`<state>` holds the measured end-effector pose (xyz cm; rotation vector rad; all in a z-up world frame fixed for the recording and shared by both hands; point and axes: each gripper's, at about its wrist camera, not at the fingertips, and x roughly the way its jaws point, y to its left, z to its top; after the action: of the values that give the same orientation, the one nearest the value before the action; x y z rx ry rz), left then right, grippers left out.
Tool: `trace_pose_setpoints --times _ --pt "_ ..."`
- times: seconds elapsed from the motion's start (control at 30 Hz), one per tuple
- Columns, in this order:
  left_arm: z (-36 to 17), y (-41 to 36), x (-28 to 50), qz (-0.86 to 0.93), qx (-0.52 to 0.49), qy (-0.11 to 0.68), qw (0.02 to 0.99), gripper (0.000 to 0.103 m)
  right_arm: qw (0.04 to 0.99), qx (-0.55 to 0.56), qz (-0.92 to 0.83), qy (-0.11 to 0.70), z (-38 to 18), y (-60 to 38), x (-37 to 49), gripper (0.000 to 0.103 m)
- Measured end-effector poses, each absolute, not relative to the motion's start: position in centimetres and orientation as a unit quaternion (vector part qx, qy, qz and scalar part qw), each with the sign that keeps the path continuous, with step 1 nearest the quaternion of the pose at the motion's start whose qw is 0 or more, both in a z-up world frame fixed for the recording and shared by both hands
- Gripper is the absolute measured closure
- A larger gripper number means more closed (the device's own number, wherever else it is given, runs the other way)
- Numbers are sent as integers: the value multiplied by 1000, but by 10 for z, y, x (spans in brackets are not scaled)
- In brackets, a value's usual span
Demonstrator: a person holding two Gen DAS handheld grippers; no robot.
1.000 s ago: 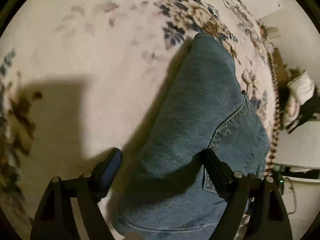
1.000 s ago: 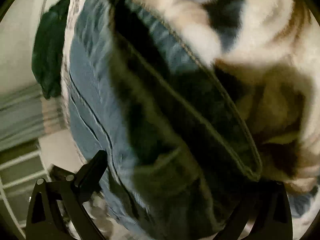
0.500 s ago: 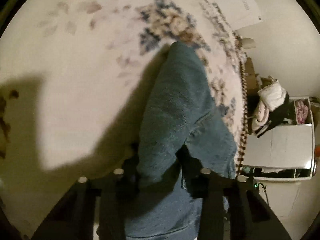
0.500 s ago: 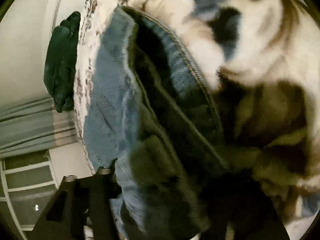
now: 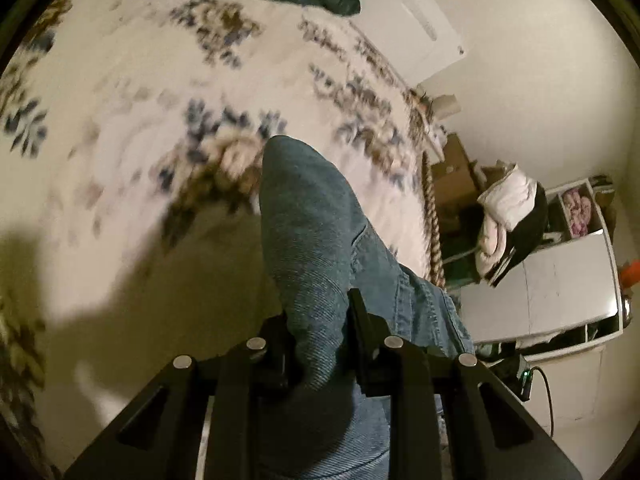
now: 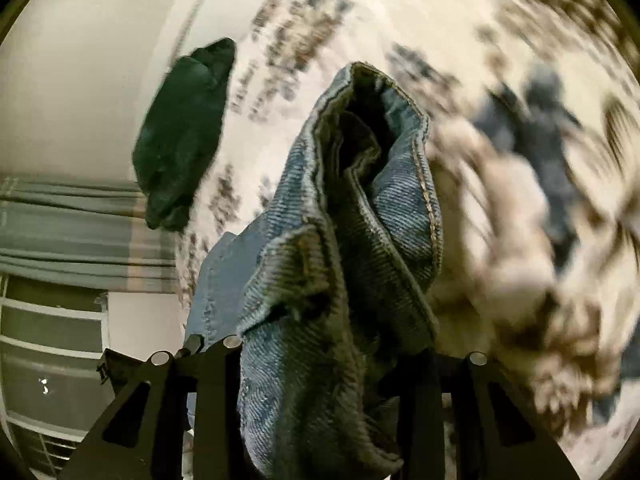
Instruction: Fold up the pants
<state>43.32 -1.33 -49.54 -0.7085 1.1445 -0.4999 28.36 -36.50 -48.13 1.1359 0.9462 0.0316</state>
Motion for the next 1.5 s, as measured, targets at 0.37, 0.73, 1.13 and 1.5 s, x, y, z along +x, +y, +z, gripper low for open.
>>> trace_pose_setpoints --times 0.37,0.73,1.13,1.5 --pt "-563 -45 562 -178 -206 537 799 76 743 475 22 470 -568 -376 445 62" --pt "-544 -68 513 -82 -23 524 847 36 772 245 -115 575 -528 -349 430 0" --pt "-422 -77 435 -37 18 483 874 35 839 151 -169 495 -360 -303 322 0" --pt "-232 -64 309 -33 6 437 899 35 883 87 -161 433 -126 -257 187 0"
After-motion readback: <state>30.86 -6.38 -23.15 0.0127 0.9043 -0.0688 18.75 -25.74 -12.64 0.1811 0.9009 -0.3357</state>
